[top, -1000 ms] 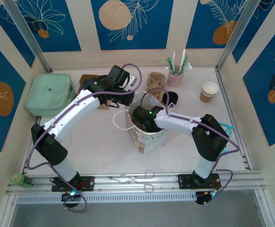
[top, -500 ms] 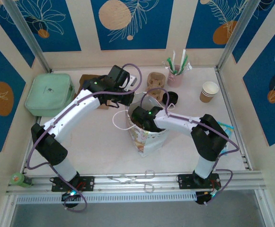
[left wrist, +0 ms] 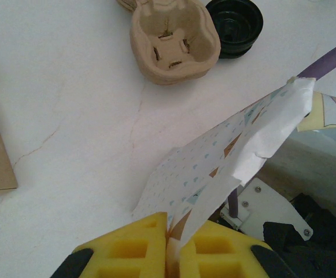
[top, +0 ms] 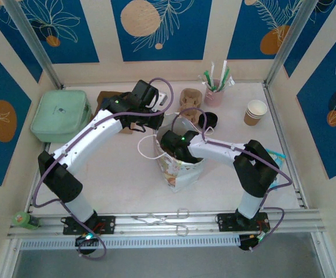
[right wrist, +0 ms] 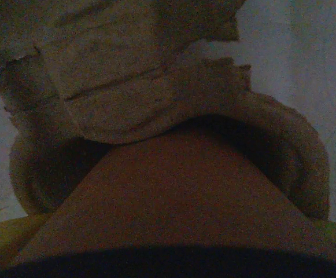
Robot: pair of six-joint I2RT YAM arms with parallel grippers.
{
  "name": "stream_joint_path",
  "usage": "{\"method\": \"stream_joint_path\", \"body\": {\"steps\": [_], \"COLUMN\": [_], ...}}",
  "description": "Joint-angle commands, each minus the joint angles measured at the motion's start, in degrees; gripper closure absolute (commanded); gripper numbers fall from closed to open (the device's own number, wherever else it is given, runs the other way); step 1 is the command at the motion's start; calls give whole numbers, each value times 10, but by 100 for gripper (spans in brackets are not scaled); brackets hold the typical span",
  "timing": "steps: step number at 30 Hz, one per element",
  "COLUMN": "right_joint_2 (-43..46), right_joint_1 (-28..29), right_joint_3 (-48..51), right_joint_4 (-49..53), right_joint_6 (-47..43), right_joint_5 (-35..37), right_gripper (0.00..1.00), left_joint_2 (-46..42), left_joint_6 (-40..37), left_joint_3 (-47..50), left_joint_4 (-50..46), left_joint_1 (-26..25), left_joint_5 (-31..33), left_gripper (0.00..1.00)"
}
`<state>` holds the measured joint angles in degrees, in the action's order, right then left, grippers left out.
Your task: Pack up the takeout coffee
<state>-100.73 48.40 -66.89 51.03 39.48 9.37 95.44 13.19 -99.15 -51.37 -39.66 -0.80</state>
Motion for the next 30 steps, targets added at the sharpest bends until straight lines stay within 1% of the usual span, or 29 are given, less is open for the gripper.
{"method": "stream_joint_path", "body": {"steps": [1, 11, 16, 23, 27, 30], "right_joint_2": [-102, -116, -119, -103, -102, -125], "right_joint_1": [1, 1, 1, 4, 2, -6], "right_joint_3": [68, 66, 49, 41, 46, 61], "right_joint_4": [-118, -119, -89, -80, -97, -132], "right_joint_6": [9, 12, 10, 8, 4, -1], "right_joint_5": [0, 6, 21, 23, 29, 16], "right_gripper": [1, 1, 1, 0, 0, 0], "left_joint_2": [-6, -8, -7, -7, -10, -10], "left_joint_6": [4, 4, 5, 3, 3, 4], "left_joint_3": [3, 10, 10, 10, 11, 12], "left_joint_4": [10, 14, 15, 14, 15, 16], "left_joint_1": [-5, -5, -5, -5, -5, -5], "left_joint_5": [3, 2, -1, 1, 1, -1], "left_gripper": [88, 88, 88, 88, 88, 88]}}
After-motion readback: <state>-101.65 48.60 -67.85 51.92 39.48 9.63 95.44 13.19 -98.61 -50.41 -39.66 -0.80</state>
